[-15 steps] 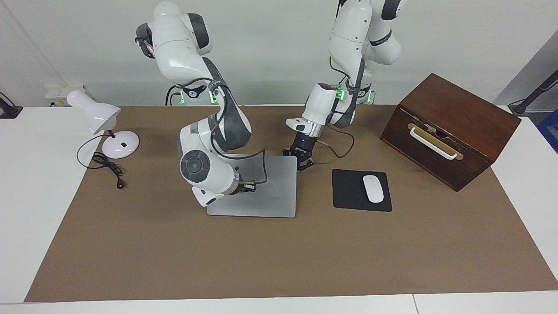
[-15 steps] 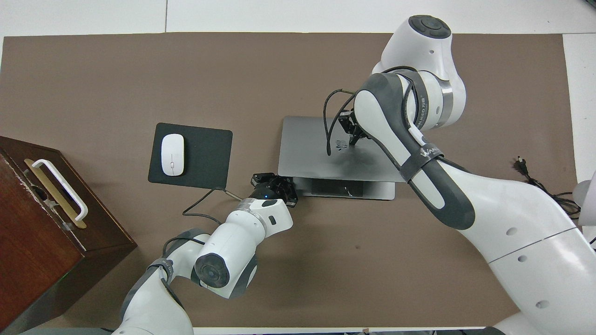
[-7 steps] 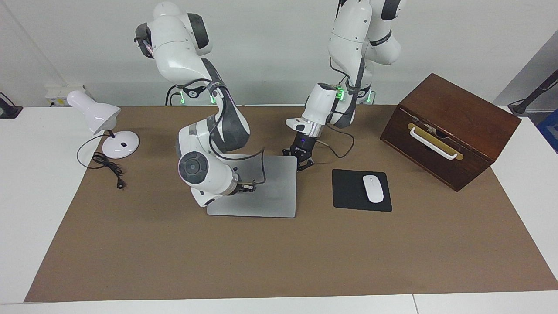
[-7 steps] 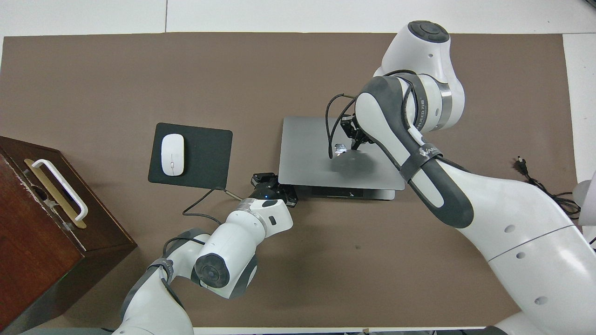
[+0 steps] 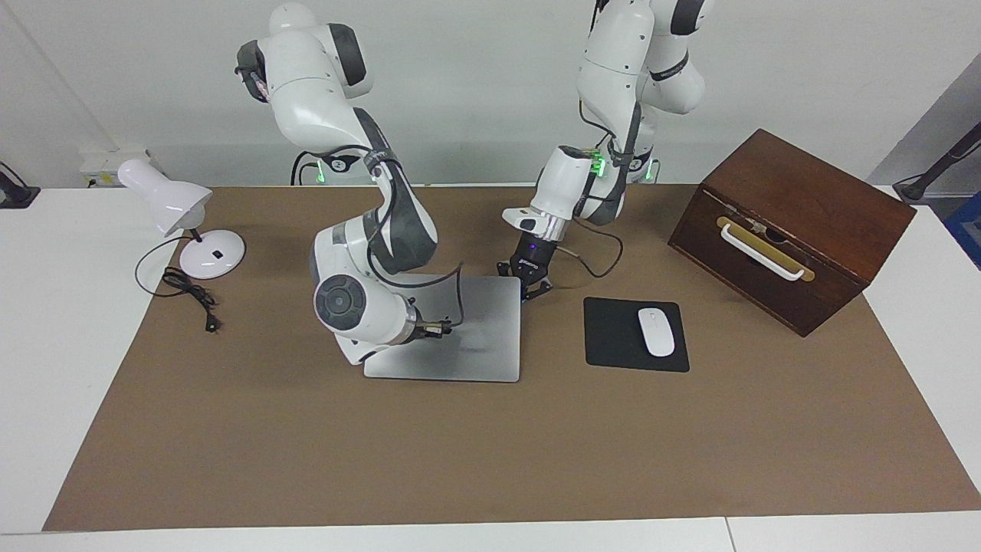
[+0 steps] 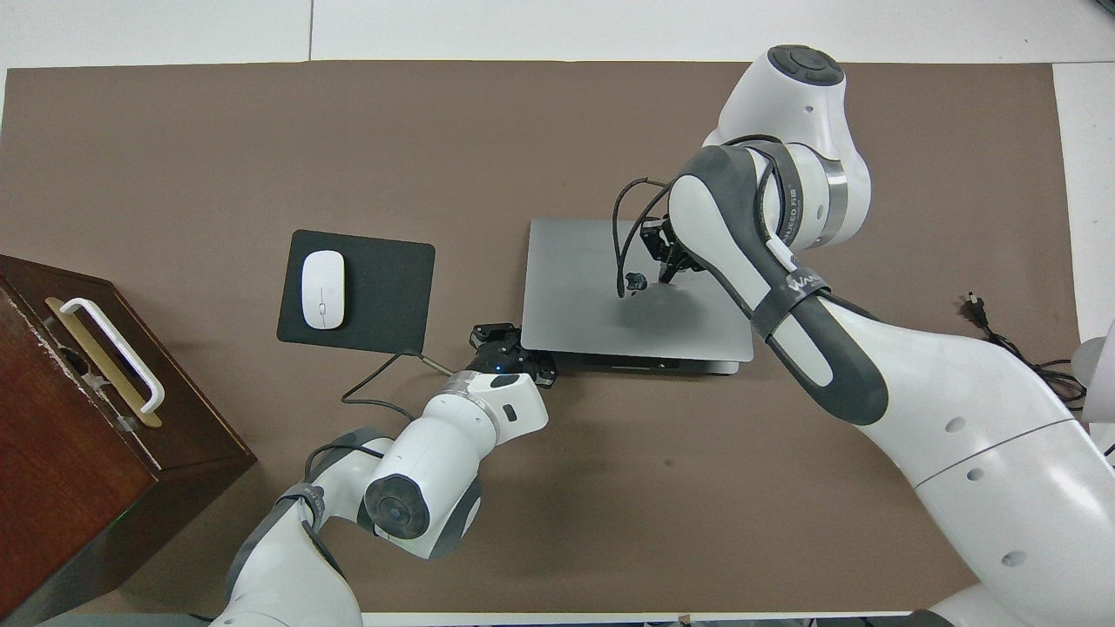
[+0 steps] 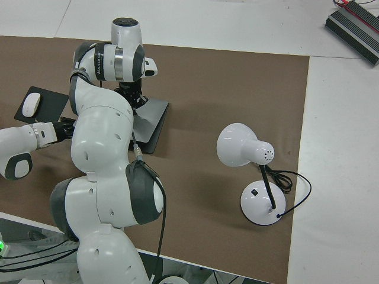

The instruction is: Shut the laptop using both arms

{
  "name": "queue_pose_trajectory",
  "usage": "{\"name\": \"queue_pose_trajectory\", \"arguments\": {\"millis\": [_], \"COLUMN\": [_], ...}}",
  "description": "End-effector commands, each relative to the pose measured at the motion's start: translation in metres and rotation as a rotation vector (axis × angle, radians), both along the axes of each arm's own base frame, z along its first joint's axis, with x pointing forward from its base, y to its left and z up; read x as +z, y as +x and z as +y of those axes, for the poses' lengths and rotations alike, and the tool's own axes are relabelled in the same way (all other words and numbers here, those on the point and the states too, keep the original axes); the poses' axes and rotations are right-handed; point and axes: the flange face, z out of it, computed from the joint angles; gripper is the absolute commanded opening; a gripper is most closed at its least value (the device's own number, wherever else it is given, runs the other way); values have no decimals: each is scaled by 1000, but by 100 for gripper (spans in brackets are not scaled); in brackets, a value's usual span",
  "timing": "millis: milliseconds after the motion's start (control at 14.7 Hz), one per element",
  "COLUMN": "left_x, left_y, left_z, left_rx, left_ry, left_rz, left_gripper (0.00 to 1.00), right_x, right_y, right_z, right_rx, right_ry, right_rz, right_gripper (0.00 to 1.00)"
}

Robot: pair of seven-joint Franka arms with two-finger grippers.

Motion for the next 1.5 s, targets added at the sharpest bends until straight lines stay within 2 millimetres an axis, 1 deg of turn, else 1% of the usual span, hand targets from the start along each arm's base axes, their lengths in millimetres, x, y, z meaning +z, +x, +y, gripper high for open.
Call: {"name": "queue_pose_trajectory", "arguments": {"millis": [0, 205, 545, 682, 818, 1023, 1091, 1159, 1295, 1364, 1432], "left_x": [-32, -33, -32, -32, -32, -32, -32, -32, -32, -32, -33], "left_y": [-9, -8, -7, -7, -7, -7, -7, -7, -7, -7, -9], "left_z": [-2, -1, 0, 0, 0, 0, 0, 0, 0, 1, 1], "left_rx": [-19, -16, -15, -13, -13, -13, -12, -8, -7, -5, -5], "left_ry": [46, 47, 46, 45, 45, 45, 44, 43, 40, 41, 42], "left_rz": [36, 38, 37, 37, 37, 37, 38, 39, 39, 41, 43], "left_gripper": [0, 0, 0, 0, 0, 0, 0, 0, 0, 0, 0], "right_x": [-8, -8, 1, 20, 31, 56, 71, 90, 112, 127, 136], "right_y": [-9, -10, -9, -5, -5, -8, -9, -8, -10, -9, -9], "right_z": [1, 4, 5, 2, 0, -10, -14, -26, -39, -43, -47], "right_rx": [-36, -36, -40, -41, -36, -25, -19, -13, 36, 53, 78], "right_ry": [20, 19, 17, 21, 22, -2, -8, -20, -38, -45, -69], "right_rz": [-7, -9, -7, -9, -6, -17, -41, -71, -96, -127, -151], "right_gripper": [0, 0, 0, 0, 0, 0, 0, 0, 0, 0, 0]}}
